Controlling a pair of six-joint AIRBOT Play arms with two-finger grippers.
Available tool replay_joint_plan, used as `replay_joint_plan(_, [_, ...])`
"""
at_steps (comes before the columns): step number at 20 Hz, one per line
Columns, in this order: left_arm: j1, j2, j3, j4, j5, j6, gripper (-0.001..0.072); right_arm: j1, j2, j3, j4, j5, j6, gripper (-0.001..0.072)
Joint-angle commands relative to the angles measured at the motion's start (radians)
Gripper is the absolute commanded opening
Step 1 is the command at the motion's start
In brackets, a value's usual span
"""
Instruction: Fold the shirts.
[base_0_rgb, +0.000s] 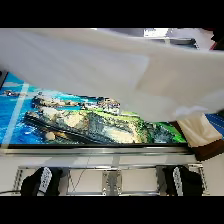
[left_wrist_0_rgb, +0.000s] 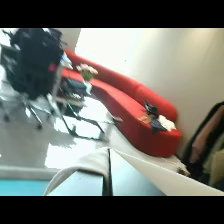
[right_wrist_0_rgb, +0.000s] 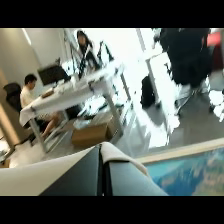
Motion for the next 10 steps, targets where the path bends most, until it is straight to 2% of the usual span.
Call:
replay_joint_plan(1, [-0.001, 0.022, 0.204, 0.342, 0.054, -0.128, 0.0009, -0.028, -0.052, 0.226, -0.116, 0.011, 0.012, 0.002])
replay_joint_plan(4, [-0.001, -0.011, 0.2, 0.401, -0.138, -0.171, 0.001, -0.029, -0.209, 0.216, 0.037, 0.09, -0.063, 0.0019])
replay_joint_plan(6, [-0.002, -0.077, 0.194, 0.401, -0.273, -0.175, 0.0009, -0.028, -0.36, 0.183, 0.201, 0.13, -0.176, 0.002])
replay_joint_plan(8, [-0.003, -0.141, 0.119, 0.397, -0.333, -0.182, 0.0009, -0.025, -0.519, 0.13, 0.355, 0.195, -0.269, 0.002])
replay_joint_plan(10, [-0.043, -0.186, -0.039, 0.418, -0.319, -0.17, 0.0009, 0.04, -0.666, 0.06, 0.38, 0.209, -0.33, 0.0021])
